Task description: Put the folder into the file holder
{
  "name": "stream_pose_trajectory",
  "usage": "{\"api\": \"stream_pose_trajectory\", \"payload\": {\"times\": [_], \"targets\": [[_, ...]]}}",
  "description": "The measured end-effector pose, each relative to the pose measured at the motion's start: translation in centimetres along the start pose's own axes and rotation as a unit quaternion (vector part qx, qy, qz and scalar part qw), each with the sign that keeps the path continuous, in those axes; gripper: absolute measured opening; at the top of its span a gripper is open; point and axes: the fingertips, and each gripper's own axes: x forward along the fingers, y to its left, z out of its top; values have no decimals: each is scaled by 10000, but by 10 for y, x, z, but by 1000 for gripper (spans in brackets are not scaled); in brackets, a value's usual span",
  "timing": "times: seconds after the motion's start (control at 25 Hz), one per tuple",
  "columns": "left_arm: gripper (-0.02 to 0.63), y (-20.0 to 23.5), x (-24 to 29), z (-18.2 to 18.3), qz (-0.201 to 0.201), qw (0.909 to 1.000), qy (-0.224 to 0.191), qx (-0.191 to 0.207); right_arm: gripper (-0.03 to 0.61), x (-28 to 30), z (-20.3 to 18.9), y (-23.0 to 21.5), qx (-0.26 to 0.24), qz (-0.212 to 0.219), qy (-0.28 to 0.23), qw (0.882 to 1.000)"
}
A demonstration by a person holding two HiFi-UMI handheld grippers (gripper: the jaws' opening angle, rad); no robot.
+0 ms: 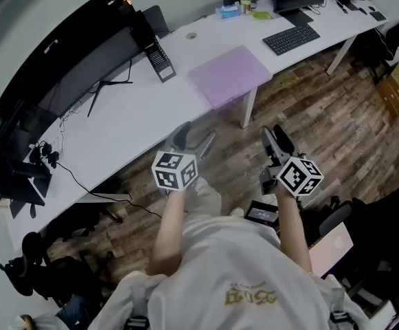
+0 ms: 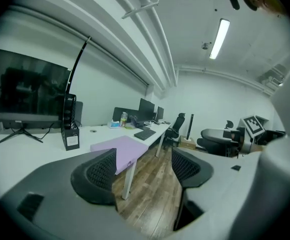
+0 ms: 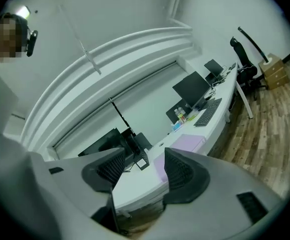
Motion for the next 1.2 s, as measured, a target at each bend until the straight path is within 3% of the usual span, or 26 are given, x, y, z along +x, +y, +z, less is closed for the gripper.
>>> {"api": "stream_pose_trajectory", "payload": {"times": [0.28, 0.72, 0.88, 1.2], "targets": [[351, 23, 31, -10, 19, 9993, 341, 140, 258, 34, -6, -25, 215, -202, 137, 9995], [356, 77, 124, -35, -221, 9939, 1058, 222, 261, 107, -19, -88, 608, -634, 542, 9947], [357, 93, 160, -40, -406, 9893, 1345, 404, 267, 139, -27, -113, 708, -842, 676, 9916], [364, 115, 227, -61, -892, 9710, 2017, 923, 278, 192, -47, -167, 1536, -1262, 725, 9774]]}}
